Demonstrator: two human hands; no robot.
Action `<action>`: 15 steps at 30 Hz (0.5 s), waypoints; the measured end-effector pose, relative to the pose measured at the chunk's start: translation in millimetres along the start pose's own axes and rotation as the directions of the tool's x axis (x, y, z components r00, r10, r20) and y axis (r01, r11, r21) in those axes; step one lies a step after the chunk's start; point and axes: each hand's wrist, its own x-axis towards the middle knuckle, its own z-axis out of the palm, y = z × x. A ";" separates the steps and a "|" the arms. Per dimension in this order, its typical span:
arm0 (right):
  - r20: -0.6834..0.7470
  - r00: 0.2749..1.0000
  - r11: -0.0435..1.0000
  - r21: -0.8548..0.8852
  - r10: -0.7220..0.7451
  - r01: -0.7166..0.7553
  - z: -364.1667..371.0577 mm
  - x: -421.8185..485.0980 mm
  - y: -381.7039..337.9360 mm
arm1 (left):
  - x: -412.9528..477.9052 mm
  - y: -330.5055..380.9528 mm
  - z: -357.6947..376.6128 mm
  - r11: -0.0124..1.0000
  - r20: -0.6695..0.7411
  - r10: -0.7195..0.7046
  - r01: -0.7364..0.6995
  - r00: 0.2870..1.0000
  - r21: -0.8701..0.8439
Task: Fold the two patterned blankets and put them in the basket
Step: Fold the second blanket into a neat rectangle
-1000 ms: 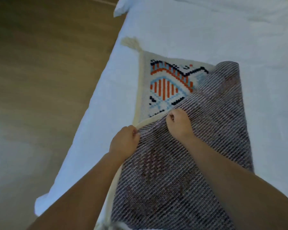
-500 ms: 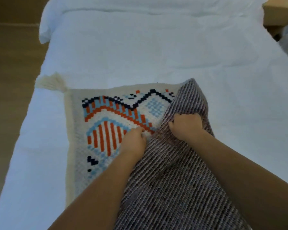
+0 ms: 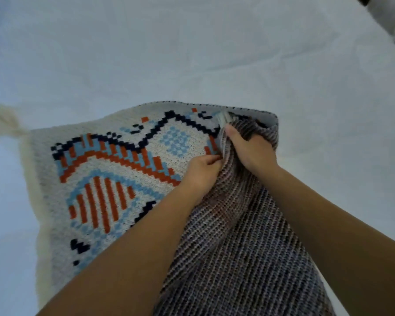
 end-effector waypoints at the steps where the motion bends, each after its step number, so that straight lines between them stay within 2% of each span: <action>1: 0.079 0.997 1.000 -0.002 0.001 -0.001 -2.3 0.6 -6.8 | -2.2 -1.2 5.5 0.992 0.057 0.068 -0.073 0.996 0.104; 3: 0.195 0.981 0.994 -0.103 -0.017 0.037 -2.9 0.8 -15.9 | -2.4 -4.0 12.9 0.960 0.114 0.100 -0.126 0.988 0.250; 4: 0.209 0.978 0.995 -0.095 -0.018 0.038 -4.1 -0.5 -20.7 | -1.9 -4.5 14.0 0.953 0.083 0.107 -0.126 0.991 0.275; 5: 0.203 0.979 1.000 -0.026 -0.012 0.018 -5.7 -1.0 -23.3 | -2.0 -4.9 13.4 0.959 0.041 0.115 -0.122 0.993 0.257; 6: 0.198 0.980 0.991 0.125 0.024 -0.049 -8.1 -1.9 -24.3 | -1.8 -5.3 12.2 0.975 0.006 0.110 -0.109 0.994 0.195; 7: 0.212 0.973 0.936 0.318 0.087 -0.153 -11.8 -3.3 -25.1 | -2.1 -4.3 11.0 0.993 -0.005 0.071 -0.070 0.997 0.095; 8: 0.262 0.954 0.832 0.491 0.144 -0.260 -15.9 -5.2 -26.1 | -3.1 -3.3 9.8 1.000 0.010 0.005 -0.004 1.000 -0.026; 10: 0.400 0.905 0.587 0.701 0.145 -0.404 -23.8 -10.1 -28.4 | -7.1 2.0 6.1 0.951 0.092 -0.137 0.157 0.986 -0.266; 12: 0.429 0.900 0.435 0.797 0.082 -0.420 -27.4 -13.0 -29.0 | -9.6 6.4 -3.1 0.865 0.199 -0.186 0.257 0.962 -0.432; 15: 0.434 0.900 0.356 0.837 0.034 -0.416 -29.1 -20.3 -42.8 | -14.2 8.9 -15.8 0.797 0.350 -0.139 0.315 0.926 -0.516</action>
